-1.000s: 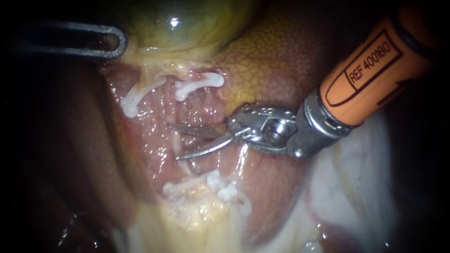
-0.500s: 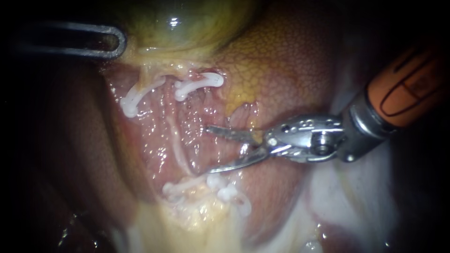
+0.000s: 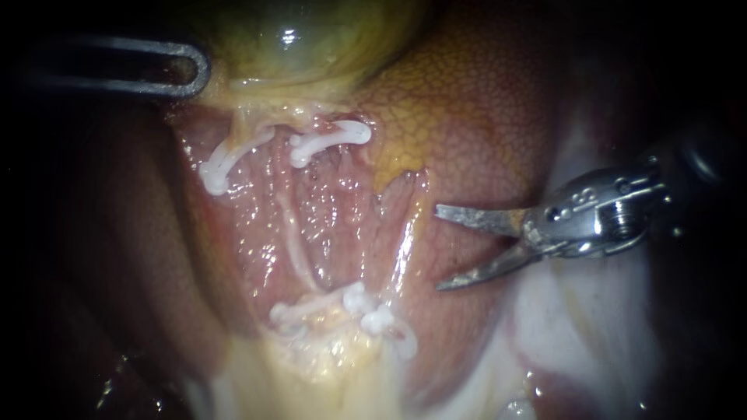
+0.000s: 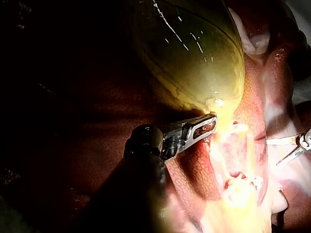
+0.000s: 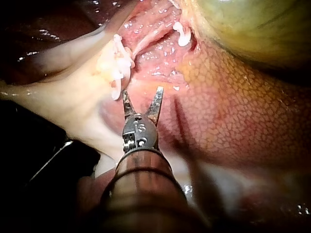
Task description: Go back from the cut right tube
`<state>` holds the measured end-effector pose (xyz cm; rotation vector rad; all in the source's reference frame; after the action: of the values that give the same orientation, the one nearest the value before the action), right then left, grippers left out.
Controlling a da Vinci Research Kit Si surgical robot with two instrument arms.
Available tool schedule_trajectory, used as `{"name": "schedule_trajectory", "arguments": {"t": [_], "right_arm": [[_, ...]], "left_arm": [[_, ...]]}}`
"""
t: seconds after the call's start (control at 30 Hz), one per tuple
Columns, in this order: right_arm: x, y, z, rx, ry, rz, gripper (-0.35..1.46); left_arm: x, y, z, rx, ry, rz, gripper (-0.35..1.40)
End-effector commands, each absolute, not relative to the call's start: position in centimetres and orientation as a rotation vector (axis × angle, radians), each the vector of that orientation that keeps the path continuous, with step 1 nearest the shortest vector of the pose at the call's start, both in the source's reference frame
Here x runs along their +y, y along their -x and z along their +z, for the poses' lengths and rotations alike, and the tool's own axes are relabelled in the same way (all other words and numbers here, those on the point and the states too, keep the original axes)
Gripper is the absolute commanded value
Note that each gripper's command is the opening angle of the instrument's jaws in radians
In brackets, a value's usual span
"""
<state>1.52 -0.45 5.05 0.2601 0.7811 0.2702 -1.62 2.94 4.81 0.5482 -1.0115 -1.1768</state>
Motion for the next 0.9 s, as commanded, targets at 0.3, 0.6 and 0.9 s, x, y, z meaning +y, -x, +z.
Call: {"name": "schedule_trajectory", "arguments": {"t": [0.3, 0.6, 0.9], "right_arm": [[-0.46, -1.49, 5.00, 0.751, -0.234, 0.285, 1.43], [-0.48, -1.49, 4.97, 0.751, -0.237, 0.288, 1.45], [-0.48, -1.48, 4.97, 0.751, -0.237, 0.287, 1.45]], "left_arm": [[2.89, 1.70, 4.86, -1.012, -0.539, -1.181, -0.35], [2.80, 2.06, 5.14, -1.019, -0.543, -1.168, -0.35], [2.75, 2.23, 5.37, -1.013, -0.554, -1.150, -0.35]]}}
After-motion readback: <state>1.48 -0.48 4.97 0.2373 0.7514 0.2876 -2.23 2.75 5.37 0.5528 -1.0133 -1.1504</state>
